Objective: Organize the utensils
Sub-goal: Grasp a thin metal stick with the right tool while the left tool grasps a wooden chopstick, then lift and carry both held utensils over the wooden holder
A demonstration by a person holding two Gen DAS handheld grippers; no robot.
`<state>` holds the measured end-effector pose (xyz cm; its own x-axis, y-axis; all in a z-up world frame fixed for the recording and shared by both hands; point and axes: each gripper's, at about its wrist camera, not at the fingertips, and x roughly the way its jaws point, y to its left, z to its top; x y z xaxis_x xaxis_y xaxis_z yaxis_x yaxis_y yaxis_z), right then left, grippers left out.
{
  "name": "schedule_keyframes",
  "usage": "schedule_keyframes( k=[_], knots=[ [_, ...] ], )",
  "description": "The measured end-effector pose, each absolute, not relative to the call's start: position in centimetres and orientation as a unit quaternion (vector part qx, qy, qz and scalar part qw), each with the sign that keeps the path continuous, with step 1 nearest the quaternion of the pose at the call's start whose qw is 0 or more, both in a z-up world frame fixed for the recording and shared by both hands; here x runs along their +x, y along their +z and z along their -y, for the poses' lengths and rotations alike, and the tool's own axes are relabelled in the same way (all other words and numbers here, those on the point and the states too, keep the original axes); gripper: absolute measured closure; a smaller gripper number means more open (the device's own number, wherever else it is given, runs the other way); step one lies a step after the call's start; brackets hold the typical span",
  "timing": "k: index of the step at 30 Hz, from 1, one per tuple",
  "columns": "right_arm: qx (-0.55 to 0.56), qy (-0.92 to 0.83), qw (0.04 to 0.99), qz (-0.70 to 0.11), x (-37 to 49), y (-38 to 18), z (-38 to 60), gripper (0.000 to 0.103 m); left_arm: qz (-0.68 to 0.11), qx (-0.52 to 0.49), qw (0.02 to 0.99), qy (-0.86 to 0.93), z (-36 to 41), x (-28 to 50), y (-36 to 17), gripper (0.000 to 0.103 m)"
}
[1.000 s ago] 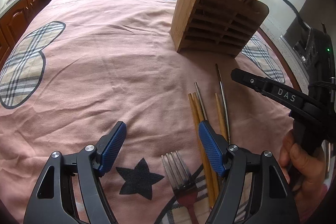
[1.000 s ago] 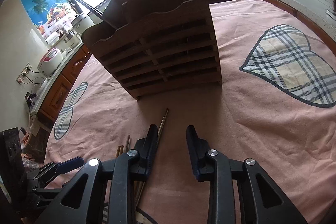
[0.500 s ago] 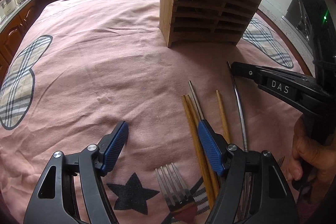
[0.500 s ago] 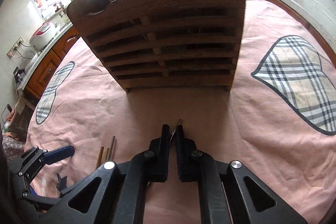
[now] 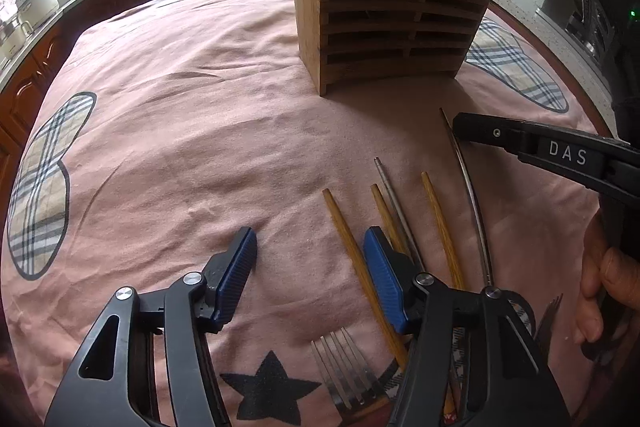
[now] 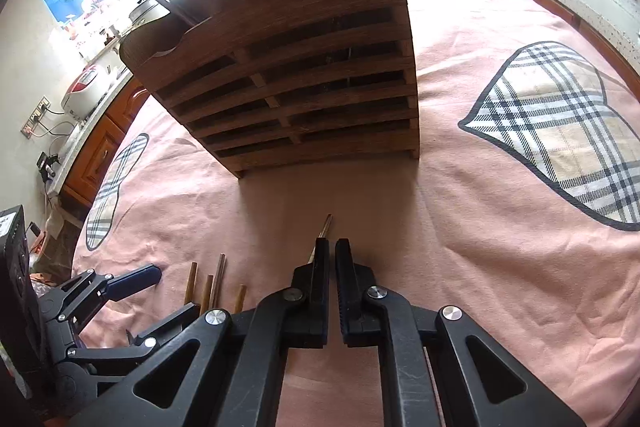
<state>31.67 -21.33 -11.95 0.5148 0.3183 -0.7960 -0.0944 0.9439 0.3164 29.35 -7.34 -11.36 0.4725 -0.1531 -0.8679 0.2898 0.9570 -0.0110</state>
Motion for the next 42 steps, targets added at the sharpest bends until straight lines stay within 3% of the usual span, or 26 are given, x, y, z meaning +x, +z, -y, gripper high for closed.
schedule_keyframes(
  k=[7, 10, 11, 14, 15, 21, 30, 42],
  knots=[
    [0.085, 0.112, 0.861, -0.489, 32.9, -12.1, 19.5, 0.086, -0.499, 0.069, 0.853, -0.135, 7.7, 30.3, -11.2, 0.056],
    [0.075, 0.111, 0.861, -0.491, 33.0, -12.0, 19.0, 0.080, -0.490, 0.073, 0.857, -0.141, 8.2, 30.3, -11.1, 0.076],
    [0.065, 0.110, 0.862, -0.491, 32.9, -12.0, 18.8, 0.080, -0.490, 0.071, 0.857, -0.142, 8.3, 30.4, -11.1, 0.089],
    [0.030, 0.104, 0.866, -0.488, 32.7, -11.9, 18.0, 0.087, -0.493, 0.061, 0.856, -0.145, 8.2, 30.5, -11.0, 0.094],
    [0.026, 0.100, 0.867, -0.487, 32.6, -11.9, 18.1, 0.094, -0.494, 0.052, 0.855, -0.146, 7.9, 30.6, -11.0, 0.095],
    [0.083, 0.121, 0.872, -0.467, 31.1, -10.3, 19.5, 0.098, -0.476, -0.013, 0.865, -0.158, 5.9, 29.2, -8.5, 0.097],
    [0.140, 0.164, 0.889, -0.404, 26.7, -4.7, 21.3, 0.099, -0.419, -0.068, 0.887, -0.181, 3.1, 24.8, -2.4, 0.098],
    [0.141, 0.179, 0.910, -0.345, 22.1, 0.0, 21.4, 0.099, -0.369, -0.083, 0.906, -0.189, 1.1, 20.5, 1.8, 0.098]
  ],
)
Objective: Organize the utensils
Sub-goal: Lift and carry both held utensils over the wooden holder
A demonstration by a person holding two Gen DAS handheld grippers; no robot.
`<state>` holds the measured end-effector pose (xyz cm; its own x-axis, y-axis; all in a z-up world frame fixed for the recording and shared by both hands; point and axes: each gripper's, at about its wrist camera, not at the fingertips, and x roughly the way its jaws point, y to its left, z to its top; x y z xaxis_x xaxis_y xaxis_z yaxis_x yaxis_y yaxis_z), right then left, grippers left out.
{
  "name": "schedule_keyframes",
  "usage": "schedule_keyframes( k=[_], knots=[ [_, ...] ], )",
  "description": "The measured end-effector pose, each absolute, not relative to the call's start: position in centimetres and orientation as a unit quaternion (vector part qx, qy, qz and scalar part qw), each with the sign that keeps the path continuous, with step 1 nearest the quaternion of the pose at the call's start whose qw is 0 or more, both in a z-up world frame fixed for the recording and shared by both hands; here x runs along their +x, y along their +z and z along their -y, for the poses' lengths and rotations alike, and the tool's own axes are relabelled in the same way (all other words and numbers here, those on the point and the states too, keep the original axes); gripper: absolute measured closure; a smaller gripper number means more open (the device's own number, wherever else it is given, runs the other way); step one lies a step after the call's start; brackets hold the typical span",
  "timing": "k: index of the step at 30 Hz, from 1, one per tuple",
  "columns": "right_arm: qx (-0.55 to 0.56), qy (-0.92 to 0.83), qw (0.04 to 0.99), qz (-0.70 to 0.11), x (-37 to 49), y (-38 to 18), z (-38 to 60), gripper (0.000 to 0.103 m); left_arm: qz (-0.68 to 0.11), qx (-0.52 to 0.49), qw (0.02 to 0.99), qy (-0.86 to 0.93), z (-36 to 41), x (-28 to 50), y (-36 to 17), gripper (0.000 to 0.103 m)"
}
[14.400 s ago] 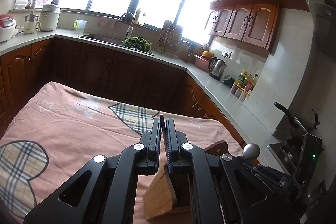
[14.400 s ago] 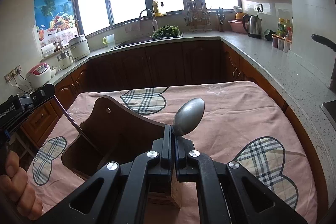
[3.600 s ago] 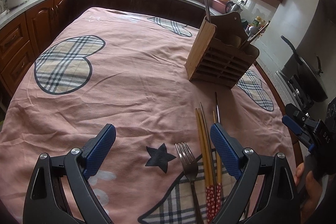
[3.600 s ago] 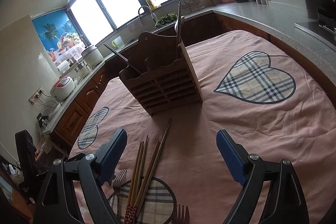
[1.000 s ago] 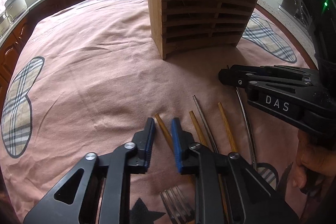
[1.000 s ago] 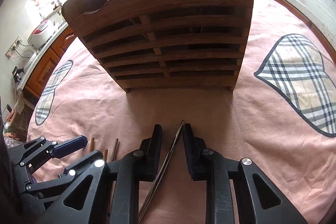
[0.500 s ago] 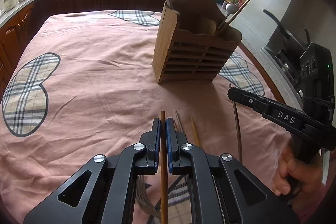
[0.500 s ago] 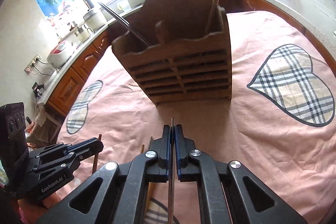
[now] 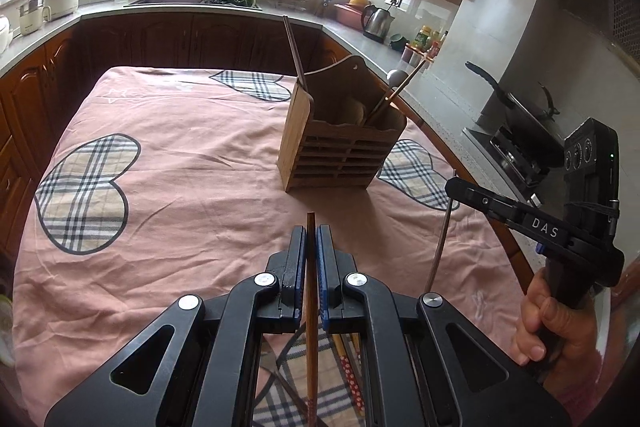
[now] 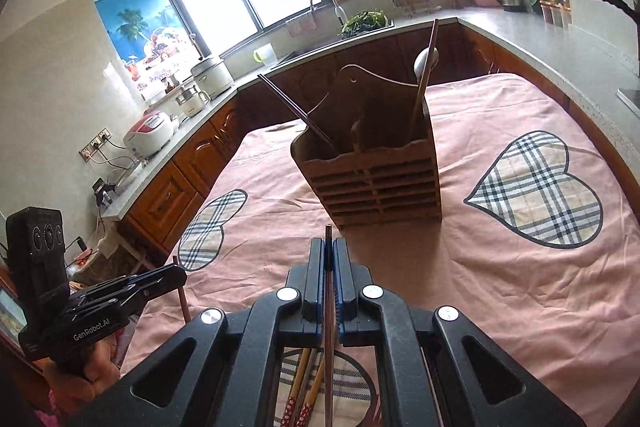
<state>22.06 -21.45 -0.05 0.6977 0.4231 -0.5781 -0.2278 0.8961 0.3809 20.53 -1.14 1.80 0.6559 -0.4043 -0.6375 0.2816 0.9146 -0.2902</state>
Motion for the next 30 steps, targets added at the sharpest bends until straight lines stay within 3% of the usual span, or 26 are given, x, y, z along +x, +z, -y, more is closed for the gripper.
schedule_keyframes(
  k=[30],
  knots=[
    [0.154, 0.139, 0.951, -0.231, 19.4, 5.6, 24.6, 0.099, -0.252, -0.158, 0.938, -0.180, -1.9, 19.6, 7.0, 0.098]
  ],
)
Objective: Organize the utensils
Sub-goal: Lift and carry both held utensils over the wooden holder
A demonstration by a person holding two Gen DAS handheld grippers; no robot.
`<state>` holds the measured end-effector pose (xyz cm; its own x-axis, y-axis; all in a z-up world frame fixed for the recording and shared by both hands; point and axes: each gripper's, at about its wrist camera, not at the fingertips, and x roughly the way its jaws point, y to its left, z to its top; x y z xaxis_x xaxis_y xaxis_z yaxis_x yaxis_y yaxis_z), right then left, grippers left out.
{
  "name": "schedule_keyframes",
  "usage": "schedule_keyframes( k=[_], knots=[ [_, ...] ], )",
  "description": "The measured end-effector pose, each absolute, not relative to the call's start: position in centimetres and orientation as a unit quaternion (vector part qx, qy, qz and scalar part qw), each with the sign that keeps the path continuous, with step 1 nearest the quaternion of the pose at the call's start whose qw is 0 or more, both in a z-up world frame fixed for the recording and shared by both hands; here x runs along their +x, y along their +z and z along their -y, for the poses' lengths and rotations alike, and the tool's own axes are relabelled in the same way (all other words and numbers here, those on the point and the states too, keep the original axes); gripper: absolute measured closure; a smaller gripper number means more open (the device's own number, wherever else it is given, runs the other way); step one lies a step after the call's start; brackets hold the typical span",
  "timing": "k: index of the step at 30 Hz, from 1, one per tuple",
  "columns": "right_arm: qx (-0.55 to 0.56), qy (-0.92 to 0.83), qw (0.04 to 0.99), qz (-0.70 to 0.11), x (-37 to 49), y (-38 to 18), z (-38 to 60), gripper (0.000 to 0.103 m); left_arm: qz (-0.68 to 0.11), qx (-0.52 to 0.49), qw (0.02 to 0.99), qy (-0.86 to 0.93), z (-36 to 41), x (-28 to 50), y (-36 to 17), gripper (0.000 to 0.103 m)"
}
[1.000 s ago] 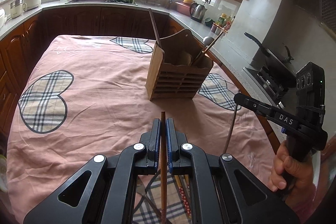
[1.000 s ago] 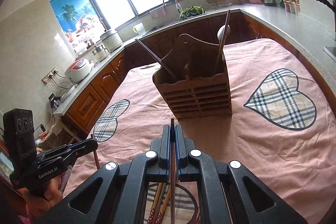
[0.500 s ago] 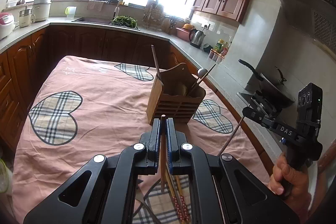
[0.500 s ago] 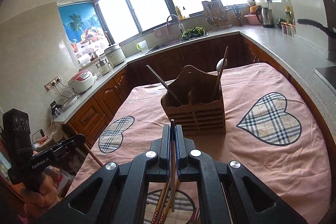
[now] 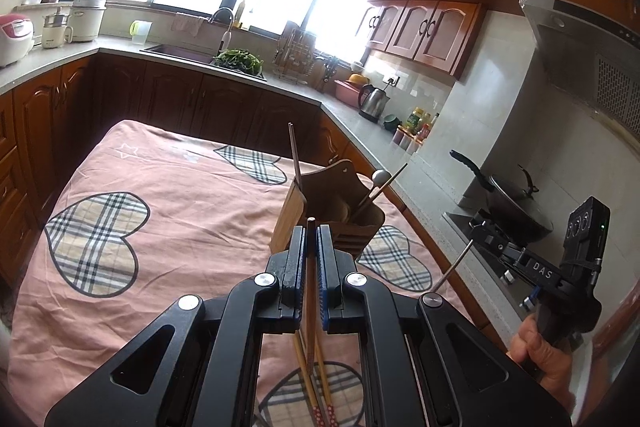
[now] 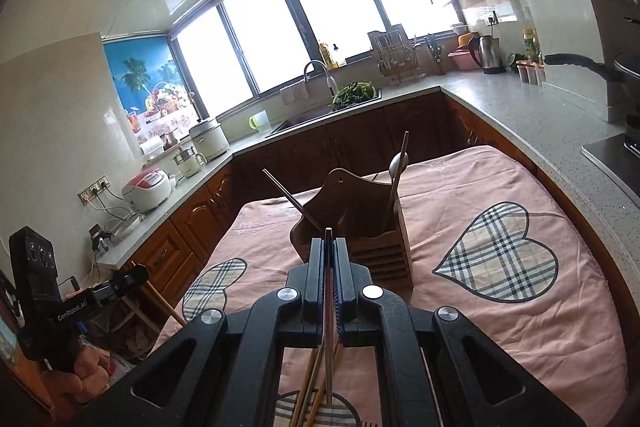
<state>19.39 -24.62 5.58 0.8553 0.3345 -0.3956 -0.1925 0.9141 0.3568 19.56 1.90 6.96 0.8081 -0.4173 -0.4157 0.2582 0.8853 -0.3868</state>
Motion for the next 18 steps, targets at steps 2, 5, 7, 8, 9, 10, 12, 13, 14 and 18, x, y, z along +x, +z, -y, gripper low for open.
schedule_keyframes(
  k=[2, 5, 7, 8, 9, 10, 12, 13, 14, 18],
  knots=[
    [0.155, 0.135, 0.953, -0.224, 19.7, 5.8, 24.8, 0.099, -0.247, -0.158, 0.939, -0.180, -1.9, 20.0, 7.3, 0.098],
    [0.154, 0.127, 0.956, -0.213, 20.2, 6.3, 25.2, 0.099, -0.234, -0.161, 0.942, -0.179, -1.8, 20.6, 8.0, 0.098],
    [0.155, 0.124, 0.958, -0.206, 20.6, 6.7, 25.4, 0.099, -0.226, -0.163, 0.944, -0.178, -1.8, 21.2, 8.5, 0.098],
    [0.155, 0.122, 0.959, -0.203, 20.8, 6.9, 25.5, 0.099, -0.223, -0.165, 0.944, -0.178, -1.7, 21.5, 8.8, 0.098],
    [0.156, 0.120, 0.960, -0.200, 21.1, 7.1, 25.7, 0.099, -0.218, -0.166, 0.945, -0.178, -1.7, 21.8, 9.1, 0.098],
    [0.157, 0.118, 0.961, -0.196, 21.3, 7.3, 25.9, 0.099, -0.214, -0.165, 0.946, -0.177, -1.6, 22.2, 9.4, 0.098],
    [0.160, 0.114, 0.962, -0.187, 21.9, 7.7, 26.2, 0.099, -0.203, -0.166, 0.949, -0.177, -1.4, 22.9, 10.1, 0.098],
    [0.163, 0.113, 0.963, -0.182, 22.2, 8.0, 26.4, 0.099, -0.197, -0.166, 0.950, -0.177, -1.3, 23.2, 10.5, 0.098],
    [0.165, 0.112, 0.964, -0.177, 22.6, 8.4, 26.6, 0.099, -0.191, -0.167, 0.951, -0.177, -1.2, 23.6, 10.9, 0.098],
    [0.166, 0.104, 0.969, -0.151, 24.0, 10.2, 27.2, 0.099, -0.168, -0.169, 0.955, -0.175, -0.9, 25.5, 12.6, 0.098]
  ],
)
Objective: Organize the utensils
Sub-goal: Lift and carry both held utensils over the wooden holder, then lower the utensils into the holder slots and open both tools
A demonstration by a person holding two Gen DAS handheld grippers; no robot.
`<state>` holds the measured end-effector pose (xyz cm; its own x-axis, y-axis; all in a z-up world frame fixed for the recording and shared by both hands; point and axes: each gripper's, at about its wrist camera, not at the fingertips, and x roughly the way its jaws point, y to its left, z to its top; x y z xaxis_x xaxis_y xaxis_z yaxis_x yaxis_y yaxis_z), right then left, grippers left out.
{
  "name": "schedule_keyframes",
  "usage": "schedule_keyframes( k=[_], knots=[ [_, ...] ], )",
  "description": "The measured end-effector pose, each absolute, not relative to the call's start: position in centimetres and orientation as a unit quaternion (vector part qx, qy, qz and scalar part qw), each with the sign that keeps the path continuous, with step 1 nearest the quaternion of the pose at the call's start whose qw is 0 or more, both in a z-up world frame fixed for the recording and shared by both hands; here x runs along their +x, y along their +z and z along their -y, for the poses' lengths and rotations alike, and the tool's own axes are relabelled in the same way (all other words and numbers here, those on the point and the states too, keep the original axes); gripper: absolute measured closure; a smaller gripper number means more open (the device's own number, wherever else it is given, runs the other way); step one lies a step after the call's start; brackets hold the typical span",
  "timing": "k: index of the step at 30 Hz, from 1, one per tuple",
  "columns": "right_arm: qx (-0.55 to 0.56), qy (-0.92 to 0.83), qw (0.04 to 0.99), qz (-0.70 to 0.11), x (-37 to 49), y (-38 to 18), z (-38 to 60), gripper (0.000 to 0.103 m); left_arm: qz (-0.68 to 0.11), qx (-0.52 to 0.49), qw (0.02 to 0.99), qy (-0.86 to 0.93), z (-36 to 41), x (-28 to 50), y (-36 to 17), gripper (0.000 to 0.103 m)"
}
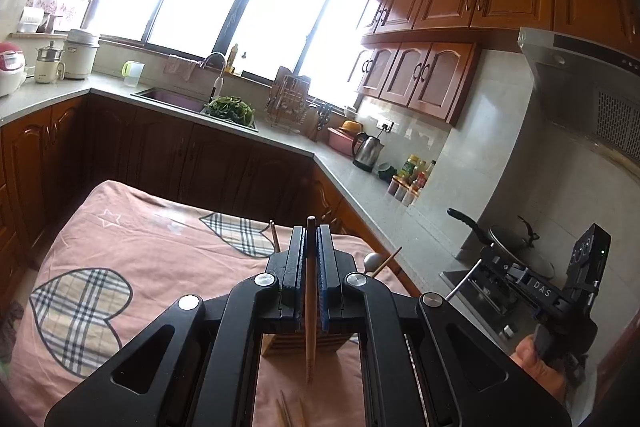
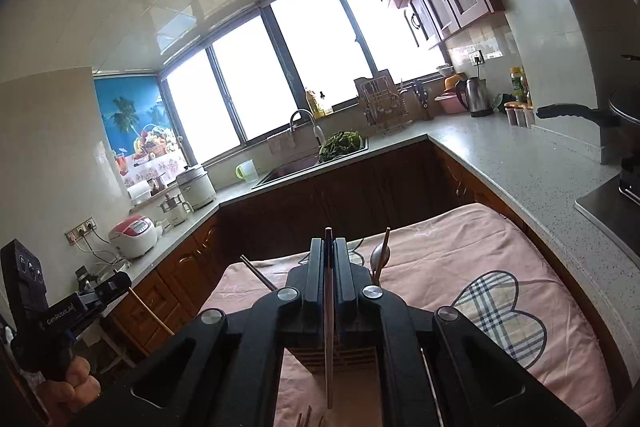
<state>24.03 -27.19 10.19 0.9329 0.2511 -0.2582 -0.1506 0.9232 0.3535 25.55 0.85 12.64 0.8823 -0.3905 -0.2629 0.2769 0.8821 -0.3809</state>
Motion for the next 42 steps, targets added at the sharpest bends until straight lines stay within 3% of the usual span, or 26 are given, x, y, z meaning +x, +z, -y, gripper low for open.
schedule_keyframes(
  k=[11, 26, 42],
  knots=[
    [0.146, 0.067, 0.981, -0.109, 29.5, 12.5, 28.2, 0.099, -0.138, -0.185, 0.961, -0.153, 0.5, 32.9, 13.9, 0.099],
    [0.184, 0.064, 0.963, -0.185, 35.0, 3.5, 28.1, 0.099, -0.197, -0.191, 0.954, -0.123, 2.9, 37.9, 5.2, 0.098],
    [0.179, 0.071, 0.959, -0.209, 35.7, 2.9, 28.0, 0.099, -0.230, -0.167, 0.950, -0.127, 4.6, 39.0, 3.4, 0.097]
  ],
)
